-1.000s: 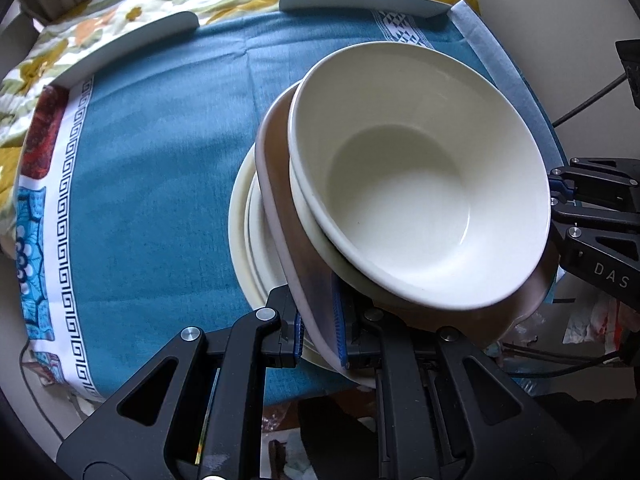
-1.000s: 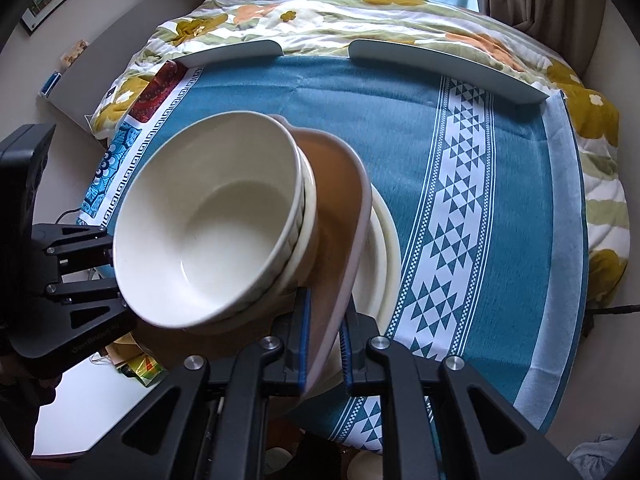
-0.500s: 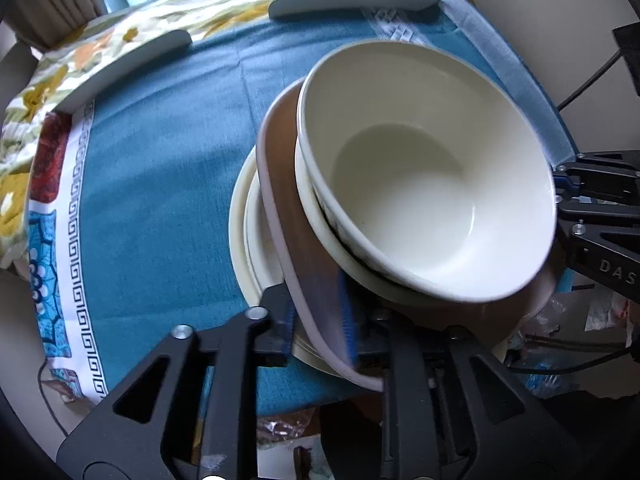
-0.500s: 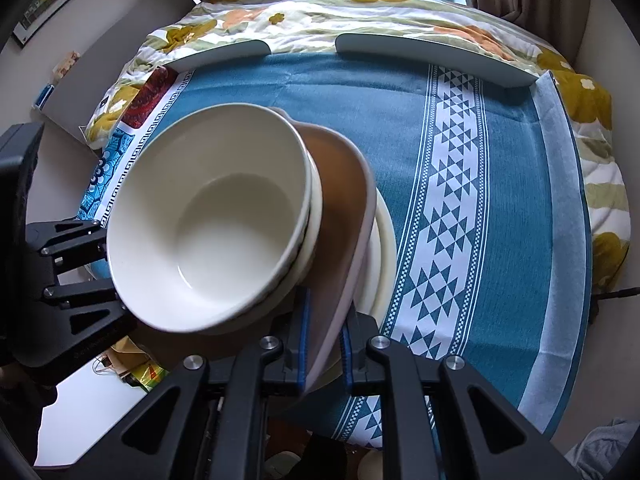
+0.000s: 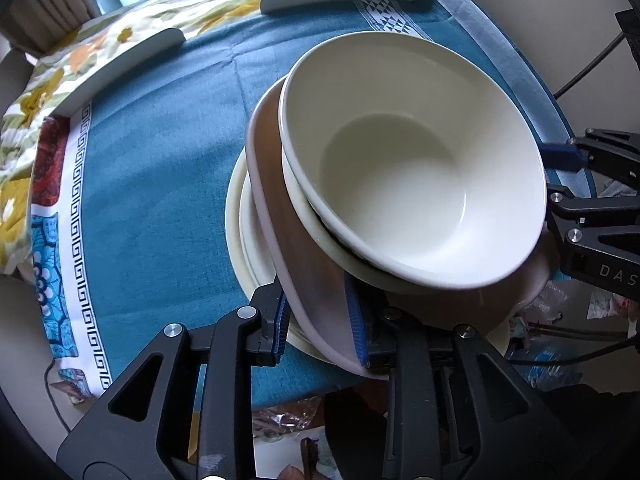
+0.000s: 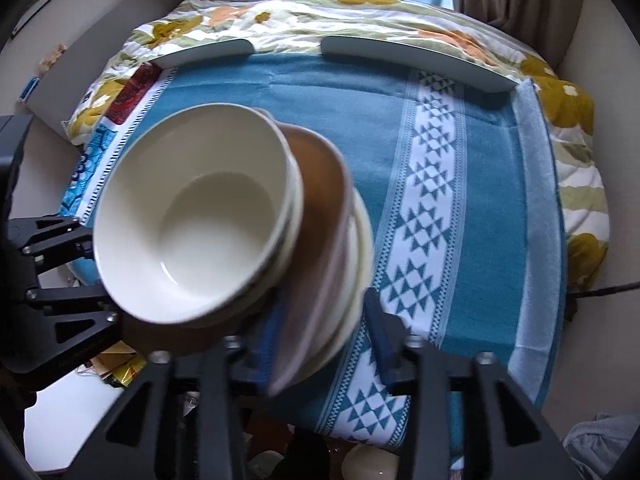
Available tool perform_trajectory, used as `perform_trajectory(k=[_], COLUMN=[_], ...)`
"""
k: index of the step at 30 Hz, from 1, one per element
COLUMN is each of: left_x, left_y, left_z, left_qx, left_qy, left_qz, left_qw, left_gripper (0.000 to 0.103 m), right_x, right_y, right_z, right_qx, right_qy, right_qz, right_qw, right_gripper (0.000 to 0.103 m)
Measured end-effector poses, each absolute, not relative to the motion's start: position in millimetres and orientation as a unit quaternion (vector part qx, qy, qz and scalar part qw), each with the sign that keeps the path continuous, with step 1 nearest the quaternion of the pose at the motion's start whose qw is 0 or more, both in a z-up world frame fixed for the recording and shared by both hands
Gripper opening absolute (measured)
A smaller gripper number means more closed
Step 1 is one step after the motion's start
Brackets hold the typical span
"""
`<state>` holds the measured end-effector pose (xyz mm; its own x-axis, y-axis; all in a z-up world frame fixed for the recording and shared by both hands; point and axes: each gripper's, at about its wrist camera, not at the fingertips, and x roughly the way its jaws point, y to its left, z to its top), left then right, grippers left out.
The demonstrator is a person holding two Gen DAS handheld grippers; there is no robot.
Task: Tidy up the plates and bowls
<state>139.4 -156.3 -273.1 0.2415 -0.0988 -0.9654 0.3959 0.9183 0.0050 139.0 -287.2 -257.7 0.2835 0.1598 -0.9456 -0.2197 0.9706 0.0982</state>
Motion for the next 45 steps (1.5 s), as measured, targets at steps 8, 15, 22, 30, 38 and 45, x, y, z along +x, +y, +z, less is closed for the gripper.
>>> perform_trajectory(k=[8, 15, 22, 30, 38, 45], left_x=[130.6, 119.2, 84.9, 31.2, -28.3, -42.7], left_y=[-156.3, -142.9, -116.8, -75.5, -44.2, -38.6], left_z=[-261.2, -238.5, -202.7, -116.6, -25.2, -1.6], left_qx=[0.150, 0.127, 0.087, 0.030, 0.033, 0.026], left_qy=[0.583, 0.575, 0.544, 0.440, 0.272, 0.236], left_qz=[-0.146, -0.139, -0.111, -0.089, -0.064, -0.079], left_qw=[0.785, 0.796, 0.827, 0.893, 0.960, 0.968], left_gripper=[0.060, 0.060, 0.060, 0.071, 0.103, 0.103], right_x=[131.0, 117.1, 94.3, 54.5, 11.1, -22.2], right_y=[-294.1, -298.6, -288.5, -268.6, -240.7, -226.4], right_z=[-246.0, -231.4, -191.9, -126.3, -55.6, -20.2], right_qx=[-0.018, 0.003, 0.011, 0.033, 0.045, 0.035], right_qy=[0.584, 0.579, 0.538, 0.465, 0.371, 0.299], right_qz=[0.101, 0.101, 0.121, 0.113, 0.098, 0.064], right_qw=[0.805, 0.809, 0.834, 0.877, 0.922, 0.951], right_gripper=[0.063, 0.063, 0.063, 0.090, 0.095, 0.095])
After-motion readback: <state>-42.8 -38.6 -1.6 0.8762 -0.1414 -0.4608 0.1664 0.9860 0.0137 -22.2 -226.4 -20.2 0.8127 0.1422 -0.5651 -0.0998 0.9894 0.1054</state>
